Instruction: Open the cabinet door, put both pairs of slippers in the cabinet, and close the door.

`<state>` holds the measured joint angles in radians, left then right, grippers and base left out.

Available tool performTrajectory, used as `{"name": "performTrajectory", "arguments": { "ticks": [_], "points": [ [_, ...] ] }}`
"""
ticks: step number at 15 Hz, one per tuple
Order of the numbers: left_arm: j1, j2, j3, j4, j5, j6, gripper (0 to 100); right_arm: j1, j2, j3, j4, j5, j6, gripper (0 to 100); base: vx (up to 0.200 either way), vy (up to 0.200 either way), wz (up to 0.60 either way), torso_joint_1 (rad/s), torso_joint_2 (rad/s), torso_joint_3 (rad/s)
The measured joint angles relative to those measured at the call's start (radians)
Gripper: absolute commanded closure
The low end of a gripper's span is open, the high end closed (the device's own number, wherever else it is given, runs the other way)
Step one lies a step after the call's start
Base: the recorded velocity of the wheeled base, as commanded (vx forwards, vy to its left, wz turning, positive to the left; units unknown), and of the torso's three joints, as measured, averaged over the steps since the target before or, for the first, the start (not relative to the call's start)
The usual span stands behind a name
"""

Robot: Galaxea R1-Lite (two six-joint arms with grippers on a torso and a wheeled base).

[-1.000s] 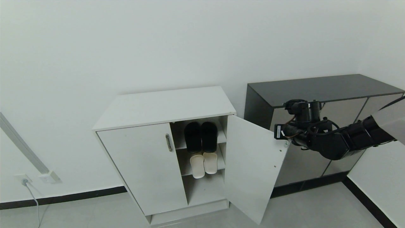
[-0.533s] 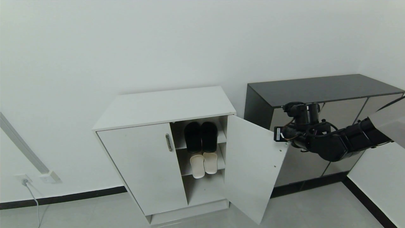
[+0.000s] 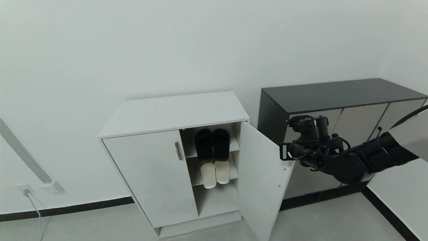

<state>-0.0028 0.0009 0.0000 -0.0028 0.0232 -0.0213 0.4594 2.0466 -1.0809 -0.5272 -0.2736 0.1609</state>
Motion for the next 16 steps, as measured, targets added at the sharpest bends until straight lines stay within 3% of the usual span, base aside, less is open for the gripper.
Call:
{"name": "performTrajectory", "arguments": {
  "ticks": [8,14,16],
  "points": [
    [0.000,0.000,0.000,0.000,0.000,-0.001,100,0.206,-0.140,0.131,-0.075,0.003,-0.011,100,0.000,0.000,0.00,0.000,0.00,0.000],
    [0.000,0.000,0.000,0.000,0.000,-0.001,100,0.229,-0.155,0.161,-0.082,0.001,-0.033,100,0.000,0.000,0.00,0.000,0.00,0.000],
    [0.000,0.000,0.000,0.000,0.000,-0.001,100,0.235,-0.155,0.174,-0.094,0.001,-0.036,100,0.000,0.000,0.60,0.000,0.00,0.009]
  ]
}}
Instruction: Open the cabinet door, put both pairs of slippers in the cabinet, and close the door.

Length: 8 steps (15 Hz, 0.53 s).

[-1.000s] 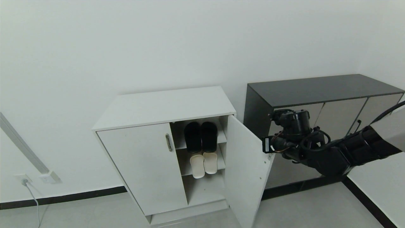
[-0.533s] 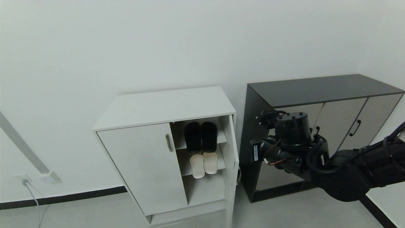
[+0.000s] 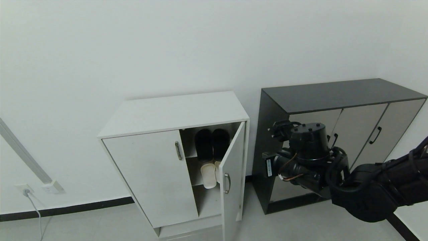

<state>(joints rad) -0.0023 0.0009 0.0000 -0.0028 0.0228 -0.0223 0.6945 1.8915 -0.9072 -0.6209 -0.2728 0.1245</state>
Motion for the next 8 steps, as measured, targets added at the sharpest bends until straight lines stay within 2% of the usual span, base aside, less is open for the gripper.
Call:
{"name": "performTrajectory", "arguments": {
  "ticks": [4,8],
  "points": [
    [-0.001,0.000,0.000,0.001,0.000,0.000,100,0.006,-0.001,0.020,-0.028,0.007,-0.025,100,0.000,0.000,0.60,0.006,0.00,0.004],
    [-0.001,0.000,0.000,0.000,0.000,0.000,100,-0.005,0.002,0.024,-0.053,0.016,-0.038,100,0.000,0.000,0.00,0.000,0.00,0.000]
  ]
}}
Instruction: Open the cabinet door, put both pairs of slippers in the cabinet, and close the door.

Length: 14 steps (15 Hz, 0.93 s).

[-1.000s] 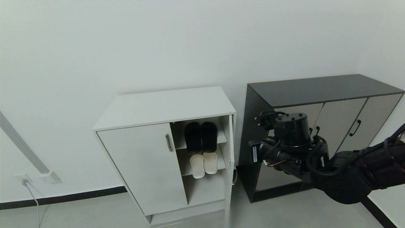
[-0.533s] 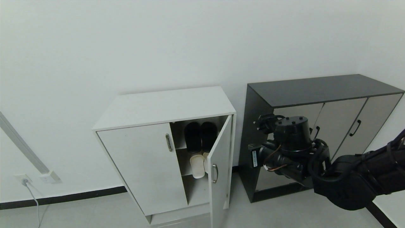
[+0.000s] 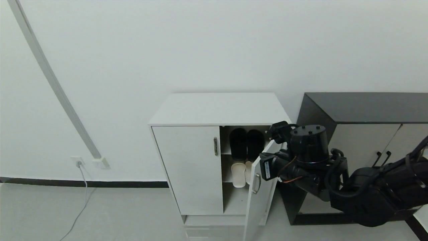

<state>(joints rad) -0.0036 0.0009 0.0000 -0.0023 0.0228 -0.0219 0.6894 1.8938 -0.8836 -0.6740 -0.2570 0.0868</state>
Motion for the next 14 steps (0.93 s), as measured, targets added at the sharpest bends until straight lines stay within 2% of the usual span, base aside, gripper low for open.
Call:
{"name": "performTrajectory", "arguments": {
  "ticks": [5,7,10,12,14],
  "points": [
    [0.000,0.000,0.000,0.000,0.000,0.001,100,-0.022,-0.023,0.081,-0.029,-0.006,-0.031,100,0.000,0.000,0.00,0.000,0.00,0.000],
    [0.001,0.000,0.000,0.000,0.000,0.002,100,-0.026,-0.044,0.153,-0.056,-0.003,-0.041,100,0.200,0.000,0.00,0.005,0.00,0.002],
    [0.000,0.000,0.000,0.000,-0.001,0.002,100,-0.025,-0.062,0.270,-0.181,0.008,-0.054,100,0.200,0.000,0.00,-0.004,0.00,0.002],
    [0.000,0.000,0.000,0.000,-0.001,0.001,100,-0.026,-0.062,0.320,-0.200,0.054,-0.056,100,0.000,0.000,0.00,0.000,0.00,0.000],
    [0.001,0.000,0.000,0.000,0.000,0.001,100,-0.026,-0.057,0.337,-0.201,0.057,-0.055,100,0.000,0.000,0.00,0.000,0.00,0.000]
  ]
}}
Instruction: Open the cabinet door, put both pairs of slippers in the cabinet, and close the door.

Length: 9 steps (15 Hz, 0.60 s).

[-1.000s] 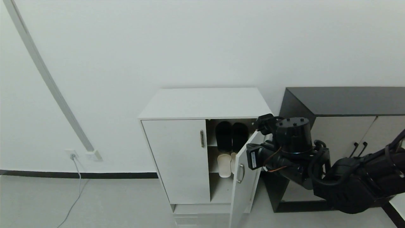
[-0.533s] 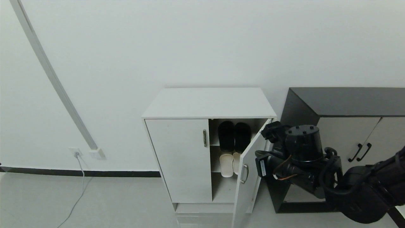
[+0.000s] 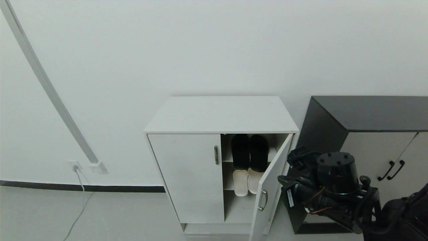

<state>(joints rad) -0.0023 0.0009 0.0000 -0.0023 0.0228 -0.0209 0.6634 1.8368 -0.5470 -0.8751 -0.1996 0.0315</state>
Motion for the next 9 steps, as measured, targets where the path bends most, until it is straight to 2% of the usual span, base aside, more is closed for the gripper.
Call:
{"name": "performTrajectory", "arguments": {
  "ticks": [9],
  "points": [
    [-0.001,0.000,0.000,0.000,0.000,-0.001,100,-0.001,0.107,-0.064,-0.032,0.017,0.009,100,0.000,0.000,0.00,0.000,0.00,0.000]
  ]
}}
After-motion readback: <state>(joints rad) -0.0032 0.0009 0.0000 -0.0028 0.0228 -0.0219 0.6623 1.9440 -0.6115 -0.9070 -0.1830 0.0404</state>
